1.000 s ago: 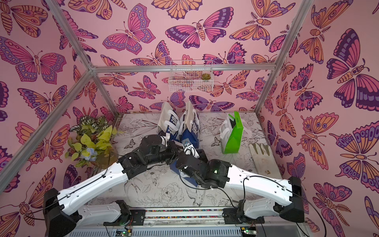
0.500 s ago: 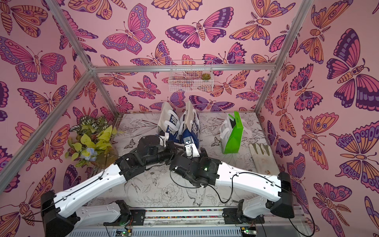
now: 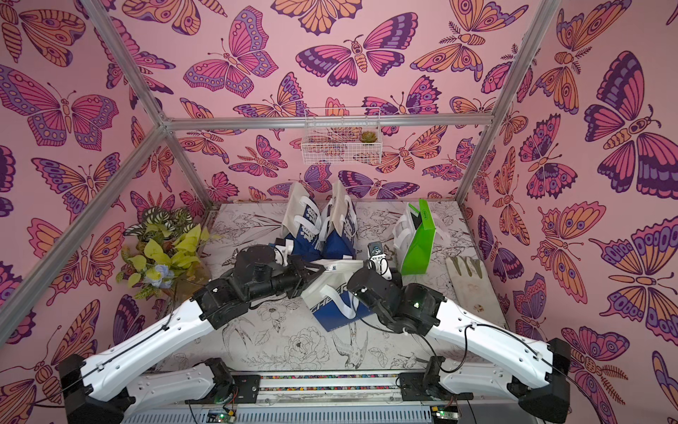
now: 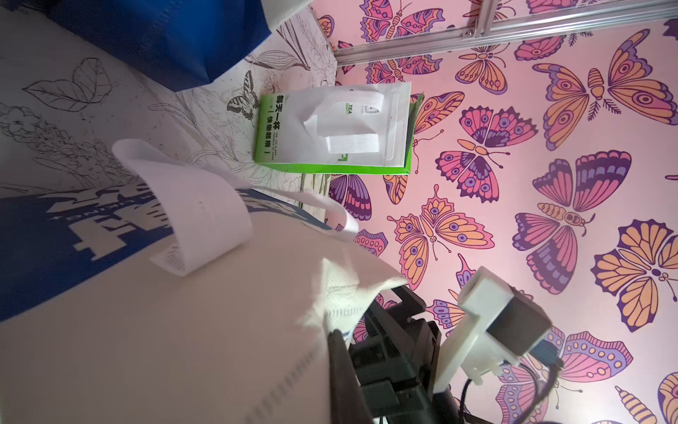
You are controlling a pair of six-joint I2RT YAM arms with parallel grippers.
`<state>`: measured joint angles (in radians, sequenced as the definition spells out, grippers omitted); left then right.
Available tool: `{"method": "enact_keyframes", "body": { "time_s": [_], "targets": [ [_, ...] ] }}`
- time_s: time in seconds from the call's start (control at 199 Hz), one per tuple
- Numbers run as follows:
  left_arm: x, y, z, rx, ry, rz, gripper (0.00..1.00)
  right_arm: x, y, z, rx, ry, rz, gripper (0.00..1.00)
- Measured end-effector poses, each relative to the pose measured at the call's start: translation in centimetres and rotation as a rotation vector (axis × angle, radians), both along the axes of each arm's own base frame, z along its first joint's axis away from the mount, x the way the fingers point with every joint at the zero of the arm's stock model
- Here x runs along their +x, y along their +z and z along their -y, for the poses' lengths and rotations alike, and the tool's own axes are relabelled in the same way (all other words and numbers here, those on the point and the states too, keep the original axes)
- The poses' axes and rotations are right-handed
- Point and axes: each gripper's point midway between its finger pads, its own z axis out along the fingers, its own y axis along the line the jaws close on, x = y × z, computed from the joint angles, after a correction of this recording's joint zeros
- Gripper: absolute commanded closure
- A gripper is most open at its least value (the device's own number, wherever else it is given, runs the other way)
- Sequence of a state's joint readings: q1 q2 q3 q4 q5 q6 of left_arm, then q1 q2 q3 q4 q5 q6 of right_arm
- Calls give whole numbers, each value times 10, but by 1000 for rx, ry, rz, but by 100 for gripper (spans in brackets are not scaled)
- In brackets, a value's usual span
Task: Open the takeout bag
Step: Open the takeout bag at the center of the board.
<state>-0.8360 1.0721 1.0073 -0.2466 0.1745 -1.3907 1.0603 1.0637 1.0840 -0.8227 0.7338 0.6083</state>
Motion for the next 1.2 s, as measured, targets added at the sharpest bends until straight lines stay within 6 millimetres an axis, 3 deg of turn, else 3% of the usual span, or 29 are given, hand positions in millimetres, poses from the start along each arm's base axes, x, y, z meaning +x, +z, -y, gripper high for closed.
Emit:
{"method": "enact_keyframes", "body": {
  "time_s": [0.336, 0.457, 0.567, 0.828, 1.024, 1.149, 1.204],
  "targets": [
    [-1, -6, 2, 10, -8, -28, 100, -17, -23, -10, 156, 152, -48, 41],
    [0, -8, 4, 9, -9, -37, 76, -19, -25, -13, 229, 190, -64, 44],
    [-1, -9, 10, 5, -18, -48, 66, -22, -28, -25, 270, 238, -84, 50],
    [5, -23, 29, 44, -38, -87, 69, -25, -37, -46, 309, 304, -129, 57],
    [20, -17, 48, 47, -40, -80, 70, -27, -35, -51, 330, 322, -132, 59],
    [29, -21, 58, 55, -42, -80, 77, -27, -35, -51, 332, 320, -132, 59],
    [30, -23, 59, 60, -42, -84, 85, -27, -34, -50, 332, 320, -130, 59]
  ]
}}
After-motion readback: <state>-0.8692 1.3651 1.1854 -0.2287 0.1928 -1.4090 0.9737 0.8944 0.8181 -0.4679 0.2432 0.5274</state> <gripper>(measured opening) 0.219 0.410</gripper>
